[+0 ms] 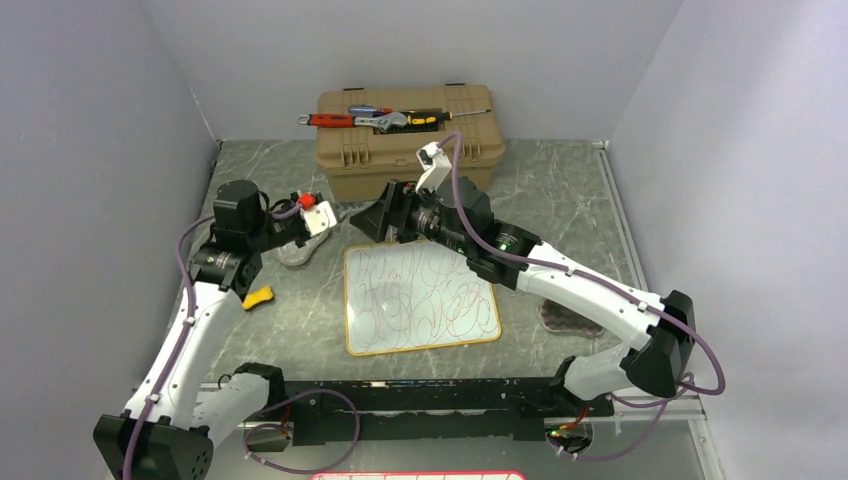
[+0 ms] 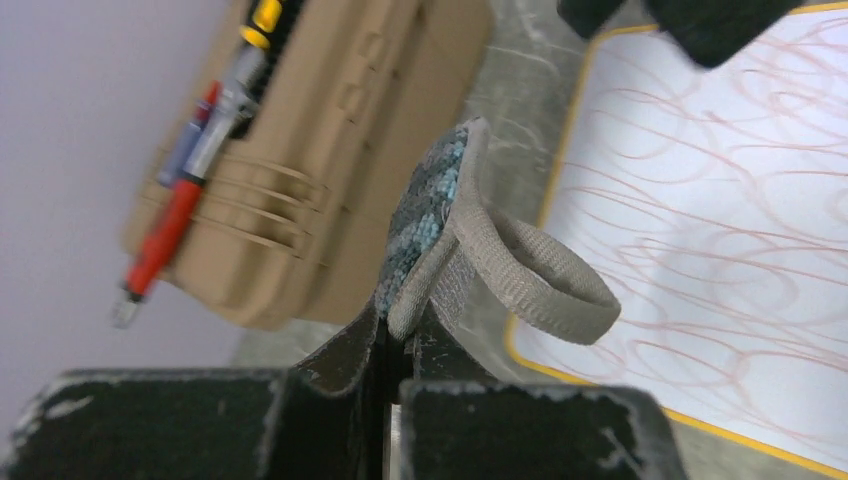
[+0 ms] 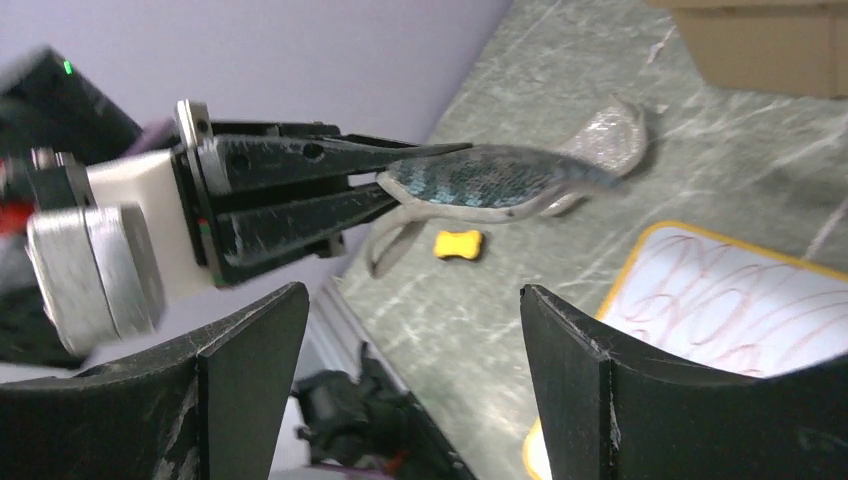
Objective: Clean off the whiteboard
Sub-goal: Pick up the whiteboard eraser from the center of the board.
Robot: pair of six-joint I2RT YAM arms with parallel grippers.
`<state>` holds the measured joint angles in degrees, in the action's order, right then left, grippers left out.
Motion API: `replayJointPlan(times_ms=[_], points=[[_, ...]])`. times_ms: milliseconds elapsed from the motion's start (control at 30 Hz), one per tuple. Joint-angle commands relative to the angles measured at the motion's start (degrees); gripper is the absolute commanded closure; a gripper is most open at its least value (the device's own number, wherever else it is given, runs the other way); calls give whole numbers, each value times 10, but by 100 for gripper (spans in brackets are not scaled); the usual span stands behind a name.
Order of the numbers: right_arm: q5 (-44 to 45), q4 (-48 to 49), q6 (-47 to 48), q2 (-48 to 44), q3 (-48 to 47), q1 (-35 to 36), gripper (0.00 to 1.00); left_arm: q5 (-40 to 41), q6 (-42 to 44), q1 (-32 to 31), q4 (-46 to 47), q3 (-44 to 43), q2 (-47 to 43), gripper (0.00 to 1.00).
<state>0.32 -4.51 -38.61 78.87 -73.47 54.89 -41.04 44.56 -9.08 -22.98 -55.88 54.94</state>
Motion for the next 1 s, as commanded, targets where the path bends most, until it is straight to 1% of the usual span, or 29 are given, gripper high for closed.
replayJointPlan(times_ms=[0, 67, 133, 233, 333, 400, 433, 467, 500, 567, 633, 667, 700, 733, 767, 800, 833, 867, 900, 967], points=[[6, 91, -155, 16, 2, 0, 19, 33, 85, -29, 172, 29, -34, 98], [-17, 122, -177, 30, -2, 0, 19, 30, 124, -44, 185, 53, -50, 98], [-32, 130, -186, 48, -20, 0, 20, 32, 144, -56, 201, 69, -67, 98], [-39, 130, -203, 65, -35, 0, 22, 41, 140, -64, 201, 67, -77, 99], [-33, 146, -217, 65, -27, 0, 25, 49, 142, -66, 216, 75, -87, 98], [-24, 162, -226, 61, -16, 0, 29, 42, 157, -67, 201, 75, -92, 98], [-20, 172, -228, 59, -11, 0, 34, 38, 161, -67, 192, 75, -93, 98], [-17, 179, -229, 56, -7, 0, 42, 33, 163, -67, 180, 75, -95, 98], [-17, 184, -229, 55, -6, 0, 48, 27, 164, -67, 163, 73, -96, 98], [-17, 183, -222, 56, -12, 0, 56, 17, 181, -69, 132, 66, -96, 98], [-17, 176, -218, 57, -15, 0, 65, 19, 169, -70, 132, 67, -96, 98], [-17, 172, -216, 56, -15, 0, 71, 19, 169, -71, 122, 62, -94, 98], [-15, 161, -214, 55, -15, 0, 79, 16, 171, -71, 107, 56, -91, 97], [-15, 155, -209, 52, -13, 0, 89, 14, 169, -71, 91, 50, -87, 92], [-12, 142, -200, 47, -10, 0, 100, 12, 166, -72, 69, 41, -83, 76], [-6, 121, -190, 41, -10, 0, 100, 9, 164, -72, 40, 30, -75, 49], [11, 96, -174, 34, -10, 0, 100, 7, 167, -72, -5, 15, -64, 24], [24, 63, -156, 28, -13, -2, 100, 7, 163, -72, -46, -3, -50, 10], [36, 20, -140, 21, -15, -3, 100, 10, 144, -72, -81, -21, -36, 3], [67, -50, -107, 2, -7, -10, 100, 32, 81, -72, -122, -47, -9, 1]])
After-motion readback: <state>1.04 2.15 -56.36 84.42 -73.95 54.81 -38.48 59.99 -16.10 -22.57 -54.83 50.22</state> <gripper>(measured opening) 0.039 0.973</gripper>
